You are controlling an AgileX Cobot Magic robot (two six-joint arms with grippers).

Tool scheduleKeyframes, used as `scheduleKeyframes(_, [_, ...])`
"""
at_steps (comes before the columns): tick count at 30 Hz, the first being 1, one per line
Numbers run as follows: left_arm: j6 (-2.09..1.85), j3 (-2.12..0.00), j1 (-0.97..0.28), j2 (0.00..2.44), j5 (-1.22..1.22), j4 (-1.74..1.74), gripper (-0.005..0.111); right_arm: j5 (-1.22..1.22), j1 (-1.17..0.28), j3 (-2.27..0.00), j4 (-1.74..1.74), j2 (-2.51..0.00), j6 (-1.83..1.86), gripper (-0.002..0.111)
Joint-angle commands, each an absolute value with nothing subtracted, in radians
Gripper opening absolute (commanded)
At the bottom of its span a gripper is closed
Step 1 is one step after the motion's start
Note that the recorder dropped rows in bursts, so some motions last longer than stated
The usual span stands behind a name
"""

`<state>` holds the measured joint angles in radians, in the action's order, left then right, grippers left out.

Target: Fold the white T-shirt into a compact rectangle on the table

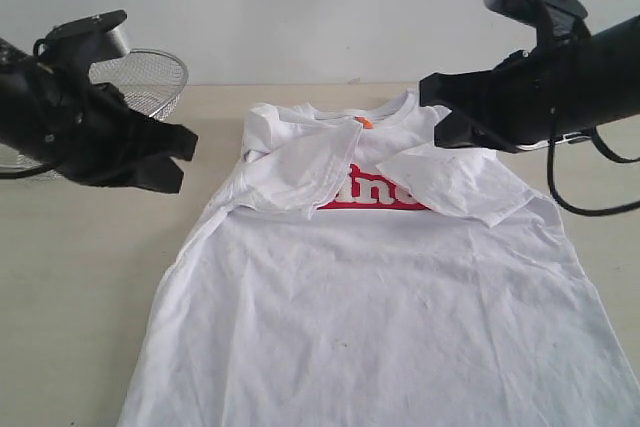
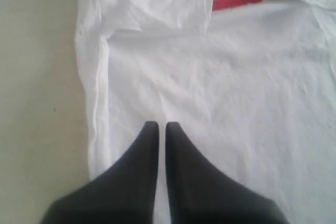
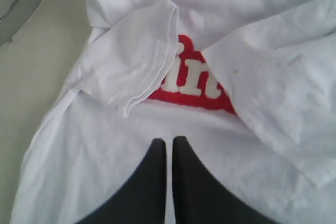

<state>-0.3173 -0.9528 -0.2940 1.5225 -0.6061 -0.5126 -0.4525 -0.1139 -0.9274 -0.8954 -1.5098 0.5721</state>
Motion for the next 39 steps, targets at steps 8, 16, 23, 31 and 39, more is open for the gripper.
scheduleKeyframes(8, [-0.374, -0.786, -0.418, 1.443, -0.508, -0.648, 0.005, -0.492, -0.192, -0.963, -0.931, -1.574, 0.629, 0.0])
scheduleKeyframes(16, [-0.374, -0.751, -0.477, 1.634, -0.247, -0.624, 0.005, -0.807, -0.195, -1.729, -0.943, -2.161, 0.59, 0.0])
scheduleKeyframes(23, [-0.378, -0.785, -0.477, 1.869, -0.114, -0.605, 0.005, -0.867, -0.251, -2.116, -0.844, -2.431, 0.511, 0.0])
scheduleKeyframes(31, [-0.4, -0.779, -0.46, 1.879, -0.113, -0.602, 0.005, -0.881, -0.291, -2.128, -0.761, -2.492, 0.505, 0.0])
scheduleKeyframes(39, [-0.408, -0.778, -0.458, 1.852, -0.162, -0.602, 0.005, -0.887, -0.291, -2.128, -0.751, -2.524, 0.496, 0.0])
